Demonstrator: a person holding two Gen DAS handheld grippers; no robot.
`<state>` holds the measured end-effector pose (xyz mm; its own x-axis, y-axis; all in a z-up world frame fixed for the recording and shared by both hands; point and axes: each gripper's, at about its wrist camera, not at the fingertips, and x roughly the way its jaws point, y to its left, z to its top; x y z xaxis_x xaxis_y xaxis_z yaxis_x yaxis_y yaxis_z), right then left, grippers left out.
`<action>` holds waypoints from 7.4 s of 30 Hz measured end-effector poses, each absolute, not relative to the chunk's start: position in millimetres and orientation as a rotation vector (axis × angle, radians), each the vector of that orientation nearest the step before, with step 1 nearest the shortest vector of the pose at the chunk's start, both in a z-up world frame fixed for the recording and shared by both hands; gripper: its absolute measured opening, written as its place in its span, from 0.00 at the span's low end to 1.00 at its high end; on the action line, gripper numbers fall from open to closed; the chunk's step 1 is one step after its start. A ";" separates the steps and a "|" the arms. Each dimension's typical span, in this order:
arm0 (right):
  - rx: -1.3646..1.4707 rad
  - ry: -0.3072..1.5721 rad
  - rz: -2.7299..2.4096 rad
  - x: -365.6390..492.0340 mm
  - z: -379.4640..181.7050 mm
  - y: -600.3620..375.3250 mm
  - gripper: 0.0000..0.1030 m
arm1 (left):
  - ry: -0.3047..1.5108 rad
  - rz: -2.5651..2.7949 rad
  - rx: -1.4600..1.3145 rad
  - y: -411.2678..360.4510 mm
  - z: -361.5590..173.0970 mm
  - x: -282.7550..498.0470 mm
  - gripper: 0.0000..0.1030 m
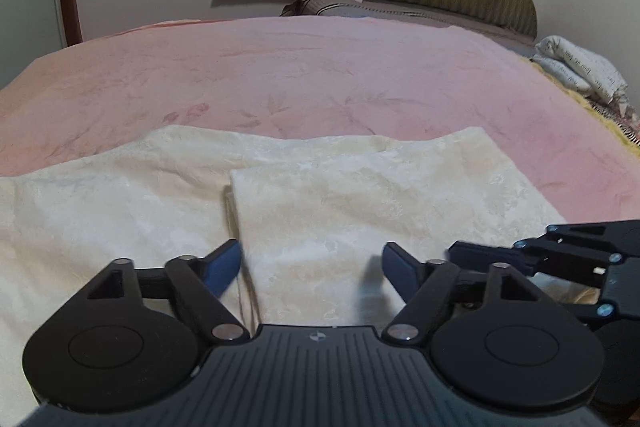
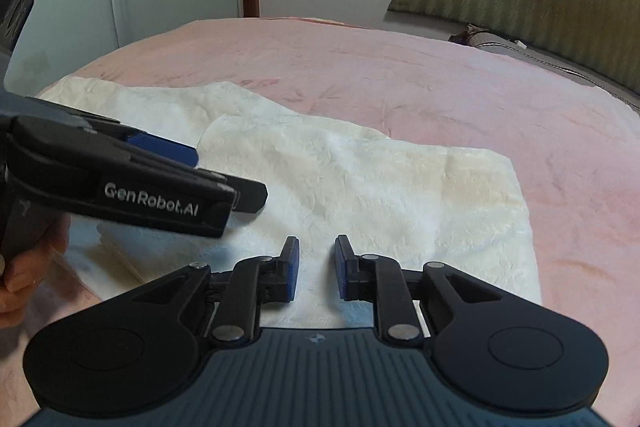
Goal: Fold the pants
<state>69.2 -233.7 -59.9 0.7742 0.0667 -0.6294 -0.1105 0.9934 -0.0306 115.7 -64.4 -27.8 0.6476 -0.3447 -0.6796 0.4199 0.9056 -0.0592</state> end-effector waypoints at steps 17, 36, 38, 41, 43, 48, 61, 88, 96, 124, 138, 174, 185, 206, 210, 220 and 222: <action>-0.077 0.664 -0.015 66.2 -58.1 -235.6 0.44 | 0.713 -0.366 0.166 -45.8 -25.8 105.5 0.88; -0.034 0.614 -0.064 64.2 -76.0 -229.7 1.00 | 0.688 -0.213 0.140 6.4 -36.4 101.0 0.99; -0.014 0.618 -0.058 65.3 -76.6 -232.8 1.00 | 0.667 -0.207 0.139 6.7 -37.5 97.9 1.00; -0.014 0.617 -0.059 65.7 -77.1 -232.3 1.00 | 0.646 -0.192 0.160 3.0 -39.5 92.7 1.00; -0.014 0.616 -0.061 65.8 -77.2 -232.1 1.00 | 0.644 -0.192 0.162 2.8 -40.1 90.7 1.00; 0.000 0.618 -0.057 65.1 -77.4 -233.0 1.00 | 0.652 -0.199 0.134 8.2 -41.8 90.4 1.00; 0.019 0.630 -0.114 67.7 -73.2 -224.7 1.00 | 0.695 -0.209 0.172 33.2 -29.0 77.2 0.96; -0.891 0.256 0.348 67.2 -103.3 65.3 1.00 | 0.847 -0.015 -0.730 303.3 2.2 59.1 0.97; -0.804 0.237 0.275 102.7 -100.4 87.6 1.00 | 0.846 -0.139 -0.904 293.2 -22.6 96.3 0.99; -0.475 0.598 0.342 161.7 -63.3 -8.0 1.00 | 0.749 -0.023 -0.615 259.0 -0.6 127.1 0.16; -0.064 0.444 0.436 158.8 -16.3 -29.6 1.00 | 0.504 -0.153 -0.345 146.7 69.7 75.4 0.15; -0.078 0.270 0.093 71.4 -25.2 -290.7 1.00 | 0.444 -0.609 0.032 -173.1 32.1 43.7 0.27; -0.063 0.394 0.030 74.7 -46.0 -316.4 1.00 | 0.591 -0.711 0.001 -194.2 1.7 64.9 0.34; 0.351 0.363 -0.121 12.7 -11.1 -393.5 1.00 | 0.680 -0.617 -0.278 -76.5 21.3 123.0 0.59; 0.191 0.435 0.050 63.4 -7.1 -338.4 1.00 | 0.718 -0.479 -0.273 -40.8 15.4 142.7 0.59; -0.139 0.738 0.209 116.1 -68.5 -273.1 1.00 | 0.702 -0.458 0.075 -60.2 -26.3 131.1 0.61; -0.094 0.735 0.178 108.6 -62.2 -280.1 1.00 | 0.668 -0.448 0.139 -67.1 -22.7 122.4 0.61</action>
